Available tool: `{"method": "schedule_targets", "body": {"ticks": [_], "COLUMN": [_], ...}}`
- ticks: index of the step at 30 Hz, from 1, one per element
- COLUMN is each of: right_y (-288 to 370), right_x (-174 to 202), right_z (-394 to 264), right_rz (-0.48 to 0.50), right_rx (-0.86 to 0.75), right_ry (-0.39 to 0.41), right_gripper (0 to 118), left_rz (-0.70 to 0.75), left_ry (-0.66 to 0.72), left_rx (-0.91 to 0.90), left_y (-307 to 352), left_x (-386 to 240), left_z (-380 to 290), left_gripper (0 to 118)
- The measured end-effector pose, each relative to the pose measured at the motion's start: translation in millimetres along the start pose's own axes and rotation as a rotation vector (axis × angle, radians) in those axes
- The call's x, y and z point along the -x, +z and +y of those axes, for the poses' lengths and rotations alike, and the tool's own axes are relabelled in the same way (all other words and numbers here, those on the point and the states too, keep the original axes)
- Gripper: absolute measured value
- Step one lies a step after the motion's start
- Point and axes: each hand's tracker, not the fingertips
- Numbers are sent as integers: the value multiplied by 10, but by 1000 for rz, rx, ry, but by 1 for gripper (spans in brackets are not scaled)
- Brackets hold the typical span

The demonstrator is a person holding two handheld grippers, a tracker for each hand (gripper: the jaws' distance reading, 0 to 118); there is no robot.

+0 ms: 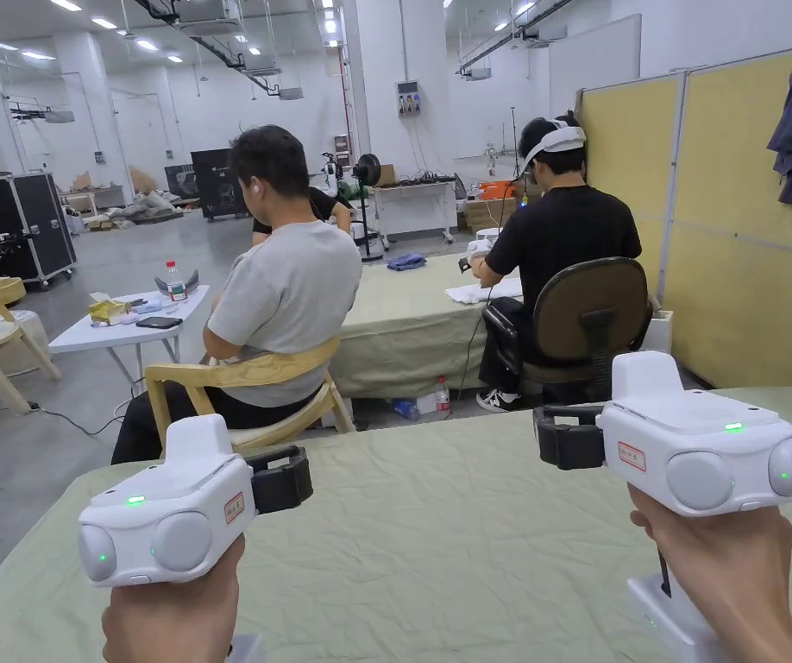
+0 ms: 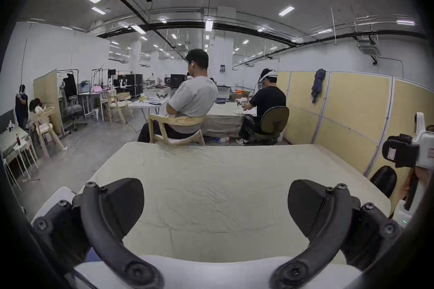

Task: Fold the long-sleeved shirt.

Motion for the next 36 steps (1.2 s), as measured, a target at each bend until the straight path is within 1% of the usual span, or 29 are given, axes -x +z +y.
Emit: {"method": "schedule_targets", "body": {"ticks": [3,8,14,26,31,36], "right_y": [-7,-21,-30,3,19,23], "right_x": [26,33,52,39,62,57], "right_z": [8,8,3,35,50,52], "right_rz": [-3,-3,-1,-8,-12,-3], "right_rx": [-3,-4,-1,-6,-12,-11], "right_ry": [14,-3,3,-10,4,-12], "right_gripper": [118,118,118,118,118,118], "left_rz": [-2,-2,0,-2,-8,-4], "left_ry": [-15,-15,-18,-20,-20,-19], "left_rx": [1,-6,1,3,8,6], "left_y": [-13,-13,-17,-1,15,21], "left_x": [5,28,54,51,55,75], "left_z": [25,2,2,-5,3,-2], "left_gripper": [118,118,118,118,118,118]}}
